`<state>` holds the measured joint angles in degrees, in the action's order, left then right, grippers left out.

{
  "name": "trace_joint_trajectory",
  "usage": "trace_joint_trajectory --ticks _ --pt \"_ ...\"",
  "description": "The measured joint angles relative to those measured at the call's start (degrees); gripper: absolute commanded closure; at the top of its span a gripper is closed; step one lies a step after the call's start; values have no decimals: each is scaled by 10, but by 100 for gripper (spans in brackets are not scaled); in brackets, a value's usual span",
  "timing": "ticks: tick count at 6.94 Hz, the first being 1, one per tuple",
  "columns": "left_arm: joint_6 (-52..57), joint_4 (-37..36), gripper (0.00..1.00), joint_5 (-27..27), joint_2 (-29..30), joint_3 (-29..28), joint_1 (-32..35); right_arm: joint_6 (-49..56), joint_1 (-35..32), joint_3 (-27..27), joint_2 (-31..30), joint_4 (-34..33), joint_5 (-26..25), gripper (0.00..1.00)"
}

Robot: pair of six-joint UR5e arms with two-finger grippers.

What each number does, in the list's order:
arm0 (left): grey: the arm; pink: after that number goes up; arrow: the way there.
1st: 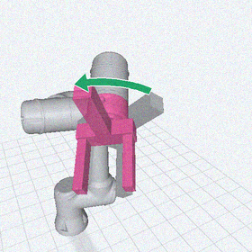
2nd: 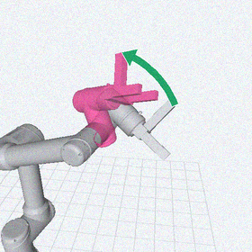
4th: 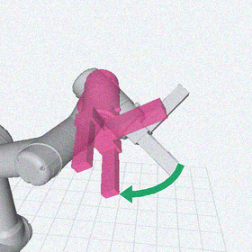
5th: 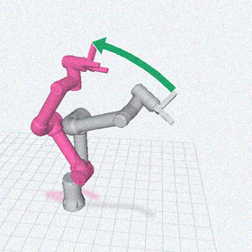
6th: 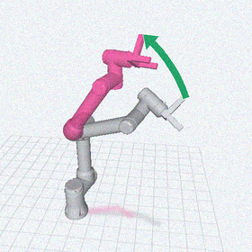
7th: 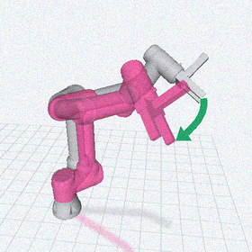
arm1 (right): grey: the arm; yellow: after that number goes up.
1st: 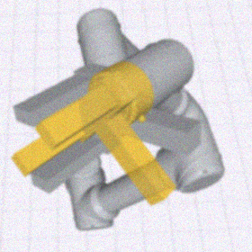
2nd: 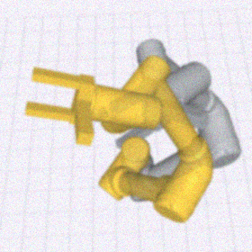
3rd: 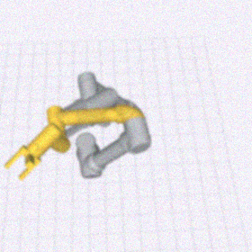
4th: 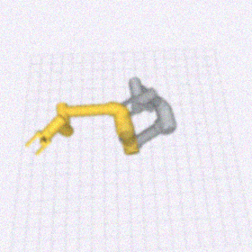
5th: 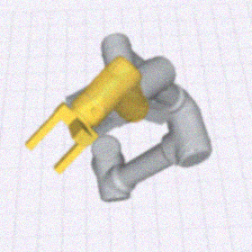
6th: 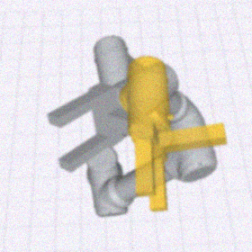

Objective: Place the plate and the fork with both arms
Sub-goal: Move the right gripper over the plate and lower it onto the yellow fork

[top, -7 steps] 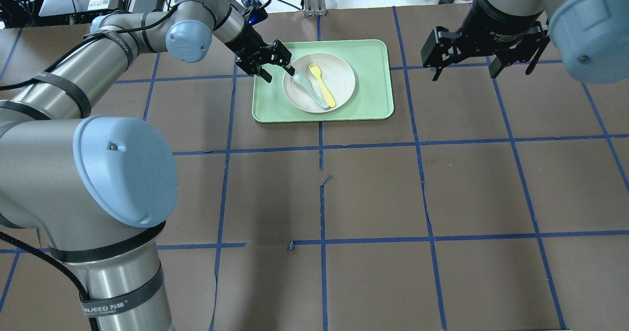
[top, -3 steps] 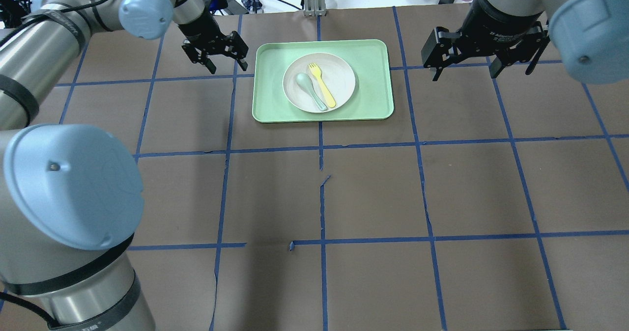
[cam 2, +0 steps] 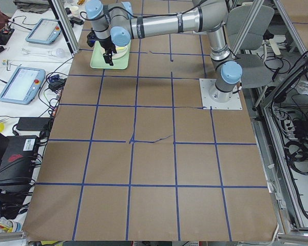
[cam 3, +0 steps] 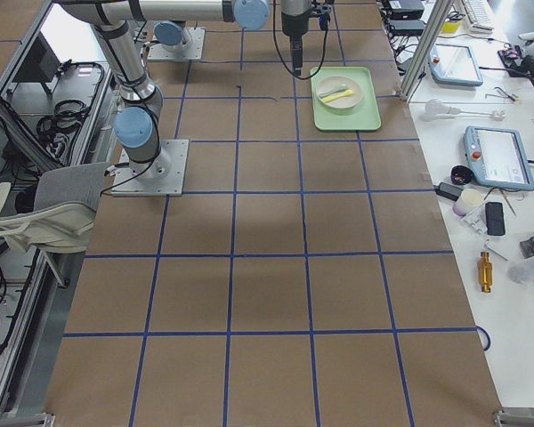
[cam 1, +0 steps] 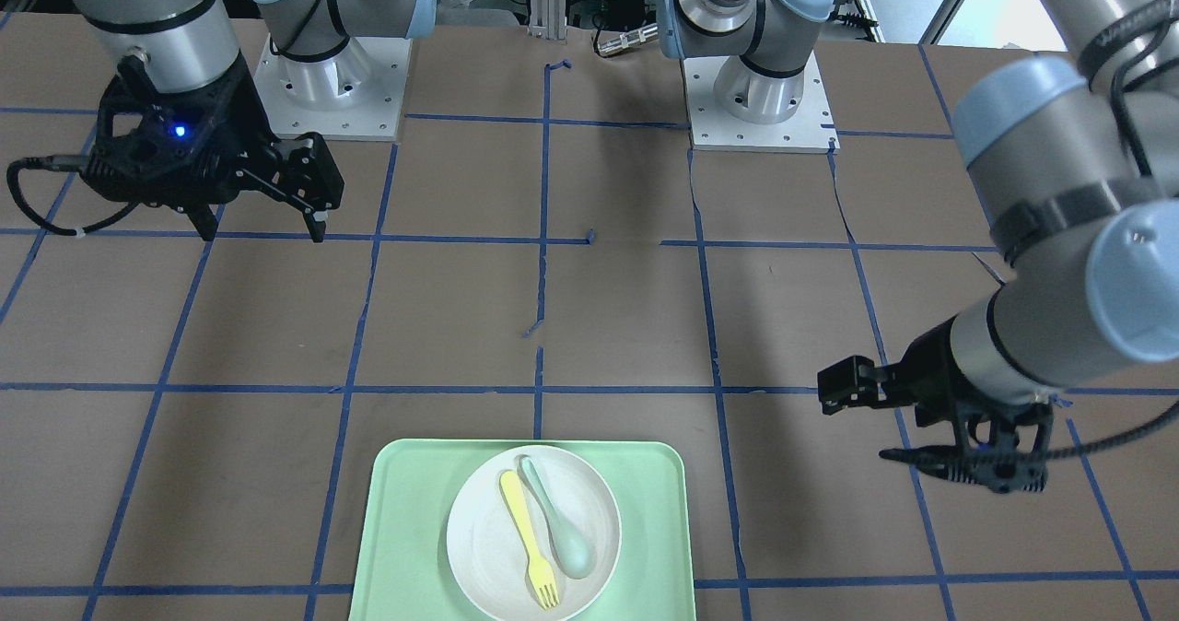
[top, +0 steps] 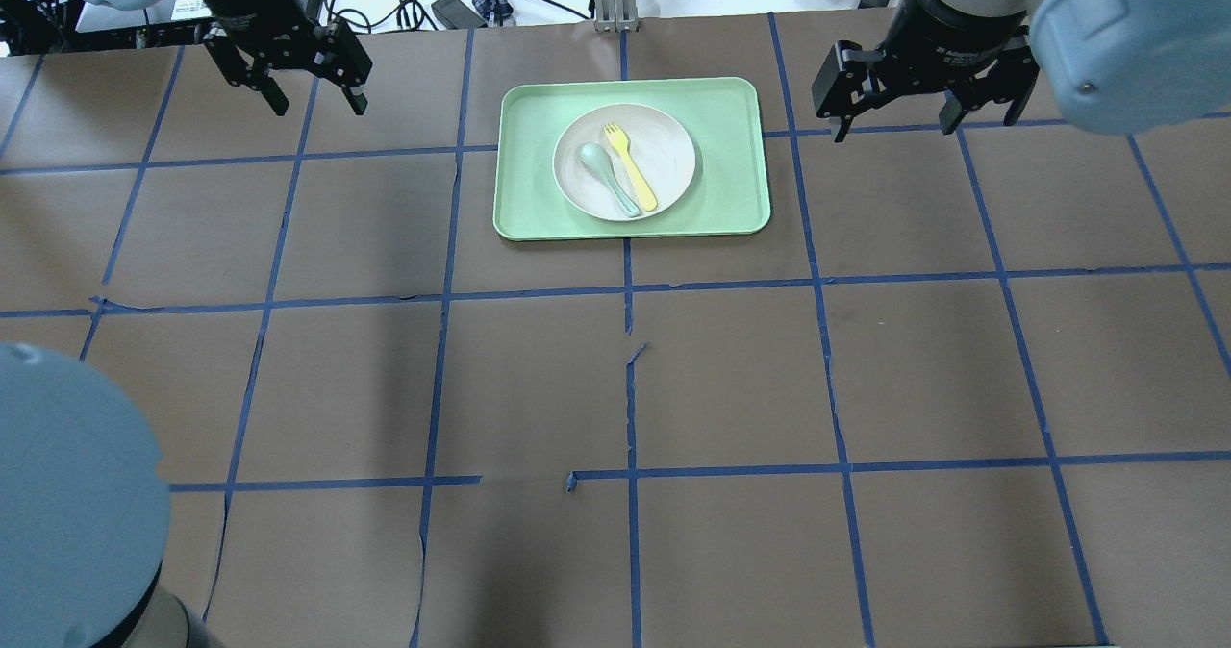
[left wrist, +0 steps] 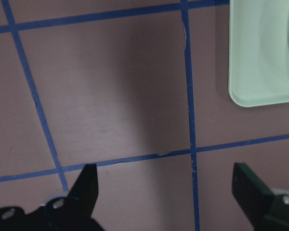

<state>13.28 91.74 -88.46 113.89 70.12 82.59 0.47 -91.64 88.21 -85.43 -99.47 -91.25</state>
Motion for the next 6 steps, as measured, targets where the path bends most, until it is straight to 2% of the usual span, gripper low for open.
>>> trace_joint_trajectory --ticks 3,5,6 --pt "-3 6 0 -10 -126 108 -1 6 -53 -96 175 -69 -1 0" --pt "-2 4 0 -14 -160 124 5 -6 -70 -135 283 -151 -1 2" --pt "-2 3 0 -11 -167 127 9 -23 -80 -168 334 -178 0 18"
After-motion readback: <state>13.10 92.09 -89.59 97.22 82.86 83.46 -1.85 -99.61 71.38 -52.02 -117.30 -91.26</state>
